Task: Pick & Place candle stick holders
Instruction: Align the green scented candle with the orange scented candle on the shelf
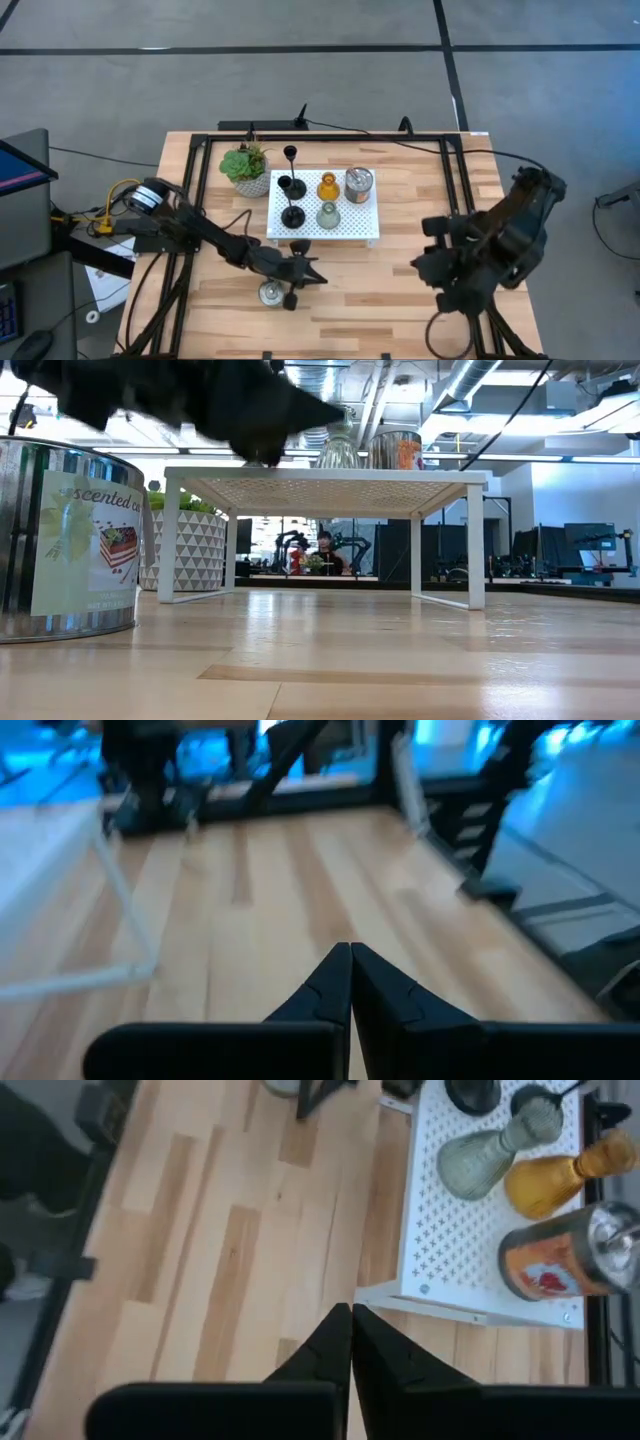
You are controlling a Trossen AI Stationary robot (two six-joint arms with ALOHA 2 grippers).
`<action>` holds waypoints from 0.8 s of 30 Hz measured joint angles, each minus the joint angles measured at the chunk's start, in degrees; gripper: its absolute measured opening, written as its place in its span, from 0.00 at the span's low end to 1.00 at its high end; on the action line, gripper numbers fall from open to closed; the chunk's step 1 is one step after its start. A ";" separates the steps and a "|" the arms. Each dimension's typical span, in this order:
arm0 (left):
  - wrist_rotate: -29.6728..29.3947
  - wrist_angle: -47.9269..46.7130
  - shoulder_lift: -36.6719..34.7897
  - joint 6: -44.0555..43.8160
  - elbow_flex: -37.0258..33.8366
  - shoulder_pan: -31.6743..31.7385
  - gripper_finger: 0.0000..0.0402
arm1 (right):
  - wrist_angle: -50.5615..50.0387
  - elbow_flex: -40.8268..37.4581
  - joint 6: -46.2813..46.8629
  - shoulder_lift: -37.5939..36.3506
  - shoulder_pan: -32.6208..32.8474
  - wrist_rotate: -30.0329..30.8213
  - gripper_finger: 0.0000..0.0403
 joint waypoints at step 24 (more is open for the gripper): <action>-10.08 -23.96 -17.62 2.29 -0.11 -18.72 0.01 | 74.49 -48.11 -14.18 -6.62 -0.83 7.72 0.01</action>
